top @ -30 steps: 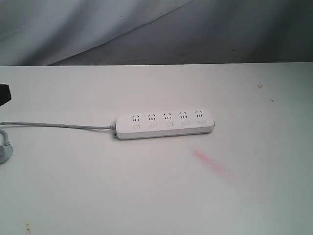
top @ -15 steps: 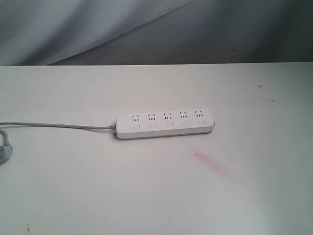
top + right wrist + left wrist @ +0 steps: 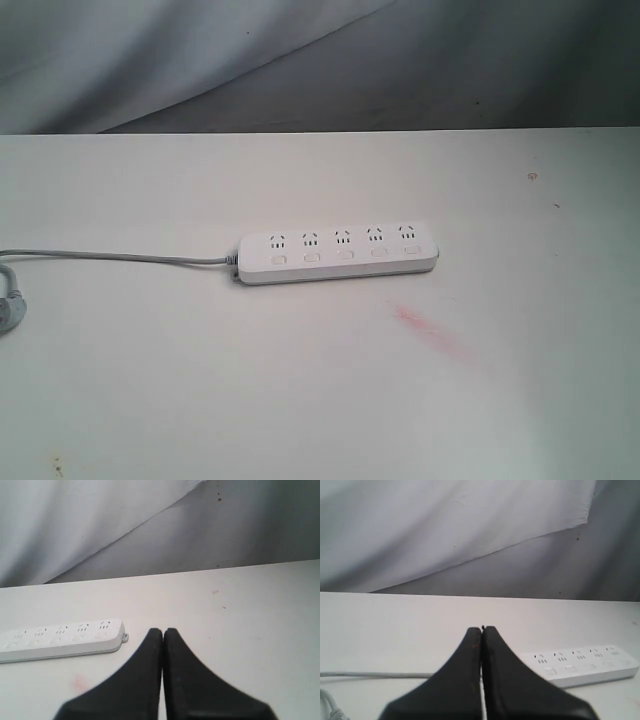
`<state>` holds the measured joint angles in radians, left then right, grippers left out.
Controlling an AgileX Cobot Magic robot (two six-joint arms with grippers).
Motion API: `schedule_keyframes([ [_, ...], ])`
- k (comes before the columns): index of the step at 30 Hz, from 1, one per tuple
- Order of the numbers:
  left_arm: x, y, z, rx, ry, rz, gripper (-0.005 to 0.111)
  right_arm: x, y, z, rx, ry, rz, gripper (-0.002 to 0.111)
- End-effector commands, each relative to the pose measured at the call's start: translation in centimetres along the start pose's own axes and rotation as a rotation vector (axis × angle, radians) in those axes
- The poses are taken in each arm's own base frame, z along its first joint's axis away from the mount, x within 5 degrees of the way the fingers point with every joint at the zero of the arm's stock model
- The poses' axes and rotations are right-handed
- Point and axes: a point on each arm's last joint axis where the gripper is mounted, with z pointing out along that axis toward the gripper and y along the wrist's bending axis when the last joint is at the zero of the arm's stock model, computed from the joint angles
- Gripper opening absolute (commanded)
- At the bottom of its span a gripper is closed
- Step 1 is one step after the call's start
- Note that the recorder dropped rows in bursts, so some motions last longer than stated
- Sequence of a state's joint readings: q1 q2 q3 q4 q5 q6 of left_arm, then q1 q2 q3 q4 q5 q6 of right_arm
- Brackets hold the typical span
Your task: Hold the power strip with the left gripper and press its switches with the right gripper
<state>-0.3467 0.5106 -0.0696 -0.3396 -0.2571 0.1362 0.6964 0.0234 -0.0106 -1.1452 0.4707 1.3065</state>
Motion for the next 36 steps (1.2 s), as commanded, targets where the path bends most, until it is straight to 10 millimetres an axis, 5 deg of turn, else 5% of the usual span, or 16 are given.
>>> schedule_keyframes([
  [1, 1.32, 0.42, -0.28, -0.017, 0.008, -0.007, 0.0, 0.12, 0.07, 0.03, -0.013, -0.018, 0.029, 0.0],
  [36, 1.44, 0.62, -0.38, -0.028, -0.026, -0.007, 0.0, 0.17, 0.09, 0.03, -0.015, -0.011, 0.042, 0.0],
])
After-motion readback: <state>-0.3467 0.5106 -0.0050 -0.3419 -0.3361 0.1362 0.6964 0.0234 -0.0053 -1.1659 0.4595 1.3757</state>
